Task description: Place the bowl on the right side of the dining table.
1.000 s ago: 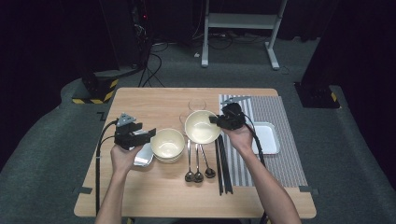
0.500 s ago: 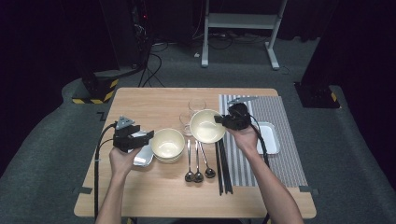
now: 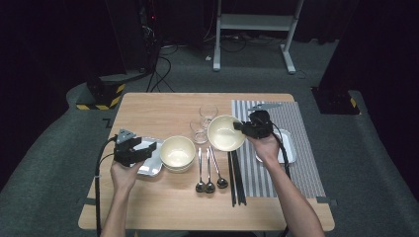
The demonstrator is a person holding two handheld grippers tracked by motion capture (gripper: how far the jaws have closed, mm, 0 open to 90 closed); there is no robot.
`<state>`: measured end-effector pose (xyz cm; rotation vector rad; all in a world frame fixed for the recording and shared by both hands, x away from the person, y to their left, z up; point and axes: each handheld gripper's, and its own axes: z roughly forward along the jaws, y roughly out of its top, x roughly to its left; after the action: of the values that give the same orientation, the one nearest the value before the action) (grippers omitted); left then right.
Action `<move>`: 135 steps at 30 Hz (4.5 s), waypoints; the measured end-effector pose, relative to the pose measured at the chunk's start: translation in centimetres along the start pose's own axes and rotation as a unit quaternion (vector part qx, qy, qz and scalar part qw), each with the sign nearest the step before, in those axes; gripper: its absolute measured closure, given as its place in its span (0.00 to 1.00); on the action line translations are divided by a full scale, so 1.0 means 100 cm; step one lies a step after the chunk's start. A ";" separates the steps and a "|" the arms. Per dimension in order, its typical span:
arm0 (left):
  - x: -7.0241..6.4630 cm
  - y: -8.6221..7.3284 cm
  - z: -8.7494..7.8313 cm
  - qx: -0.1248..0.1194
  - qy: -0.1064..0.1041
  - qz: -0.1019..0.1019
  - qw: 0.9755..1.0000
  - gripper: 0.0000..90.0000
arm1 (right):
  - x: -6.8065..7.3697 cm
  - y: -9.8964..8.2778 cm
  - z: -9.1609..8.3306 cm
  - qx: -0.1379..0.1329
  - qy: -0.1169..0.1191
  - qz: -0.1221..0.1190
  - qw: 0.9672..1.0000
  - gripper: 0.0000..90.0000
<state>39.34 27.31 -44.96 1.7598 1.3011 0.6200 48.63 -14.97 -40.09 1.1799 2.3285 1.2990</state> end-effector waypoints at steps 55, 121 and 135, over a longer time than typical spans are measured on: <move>0.033 -0.071 -0.030 -0.012 0.059 -0.050 0.997 0.33 | -0.049 -0.030 -0.035 -0.011 -0.045 0.054 0.997 0.91; 0.044 -0.114 -0.035 0.014 0.071 -0.054 0.996 0.31 | -0.127 -0.101 -0.051 0.020 -0.140 0.172 0.975 0.91; 0.045 -0.114 -0.032 0.026 0.062 -0.057 0.996 0.27 | -0.134 -0.111 -0.047 0.030 -0.140 0.188 0.972 0.91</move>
<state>32.42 33.80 -53.28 1.6966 1.5039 0.6450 48.84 -30.85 -48.58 1.7647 2.0189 1.0806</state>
